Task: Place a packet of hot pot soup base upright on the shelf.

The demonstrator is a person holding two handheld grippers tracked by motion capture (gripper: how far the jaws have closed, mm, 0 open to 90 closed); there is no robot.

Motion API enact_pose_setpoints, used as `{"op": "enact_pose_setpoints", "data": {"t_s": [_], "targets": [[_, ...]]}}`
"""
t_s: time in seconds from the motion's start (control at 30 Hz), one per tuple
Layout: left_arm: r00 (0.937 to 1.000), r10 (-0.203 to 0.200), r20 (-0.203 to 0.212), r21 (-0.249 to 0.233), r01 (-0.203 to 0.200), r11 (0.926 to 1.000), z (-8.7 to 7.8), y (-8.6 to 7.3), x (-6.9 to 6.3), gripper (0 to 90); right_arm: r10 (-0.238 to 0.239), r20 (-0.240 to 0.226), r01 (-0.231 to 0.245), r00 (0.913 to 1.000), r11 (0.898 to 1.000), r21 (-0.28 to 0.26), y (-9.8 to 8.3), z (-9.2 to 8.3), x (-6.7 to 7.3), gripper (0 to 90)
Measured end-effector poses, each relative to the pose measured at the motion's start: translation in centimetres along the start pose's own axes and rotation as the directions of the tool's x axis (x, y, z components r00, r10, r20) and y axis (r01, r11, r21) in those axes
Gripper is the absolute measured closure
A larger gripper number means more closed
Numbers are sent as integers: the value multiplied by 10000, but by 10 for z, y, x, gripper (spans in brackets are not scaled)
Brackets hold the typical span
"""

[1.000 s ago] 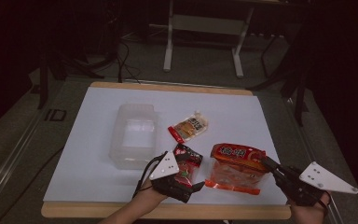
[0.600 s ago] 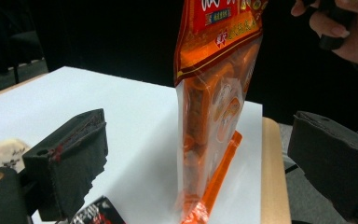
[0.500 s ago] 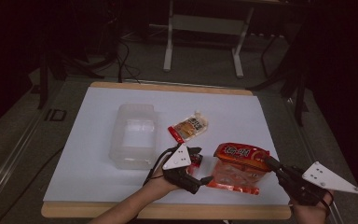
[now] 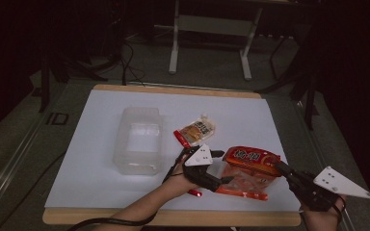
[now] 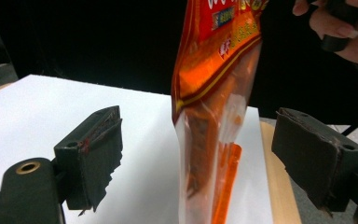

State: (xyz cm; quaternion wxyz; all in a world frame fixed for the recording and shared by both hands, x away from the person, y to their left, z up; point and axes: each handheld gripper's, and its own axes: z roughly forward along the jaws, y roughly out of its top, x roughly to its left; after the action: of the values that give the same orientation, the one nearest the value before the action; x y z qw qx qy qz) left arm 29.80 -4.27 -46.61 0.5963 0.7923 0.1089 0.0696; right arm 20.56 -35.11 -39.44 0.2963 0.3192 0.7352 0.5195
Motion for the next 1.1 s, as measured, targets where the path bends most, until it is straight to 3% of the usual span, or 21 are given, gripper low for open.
{"op": "enact_pose_setpoints", "data": {"t_s": [0.13, 0.2, 0.27, 0.4, 0.5, 0.63, 0.8, 0.9, 1.1], "targets": [[9983, -217, 548, -51, 220, 9997, 9, 0, 5, 286, 25, -58, -25, 10000, 10000, -24, -1, -1, 0, 880], [9978, -29, 657, 75, 24, 10000, 13, -1, 5, 332, 5, -72, -5, 10000, 10000, -20, -1, -1, 0, 879], [9957, -78, 927, 37, 75, 10000, 17, -4, 7, 374, -14, -81, 14, 10000, 10000, -16, -1, -1, 0, 879], [9936, -97, 1127, -257, 126, 9996, 22, -7, 10, 445, 6, -106, -6, 9999, 10000, -19, -1, -1, 0, 879], [9922, 279, 1215, -377, -235, 9990, 26, -9, 11, 489, -3, -116, 3, 9999, 10000, -19, -1, -1, -1, 879], [9882, 281, 1508, -549, -201, 9983, 30, -9, 9, 614, -7, -142, 6, 9999, 10000, -20, -1, -2, -1, 877], [9880, 443, 1481, -610, -355, 9975, 32, -10, 10, 652, 20, -159, -20, 9999, 10000, -7, -1, -2, -1, 877], [9854, 359, 1667, -252, -321, 9992, 36, -9, 11, 665, -17, -129, 18, 9999, 10000, 31, 0, -2, 0, 876], [9845, 489, 1687, -291, -446, 9986, 37, -8, 11, 709, 100, -71, -100, 9999, 9999, 30, -1, -2, 0, 876]]}}
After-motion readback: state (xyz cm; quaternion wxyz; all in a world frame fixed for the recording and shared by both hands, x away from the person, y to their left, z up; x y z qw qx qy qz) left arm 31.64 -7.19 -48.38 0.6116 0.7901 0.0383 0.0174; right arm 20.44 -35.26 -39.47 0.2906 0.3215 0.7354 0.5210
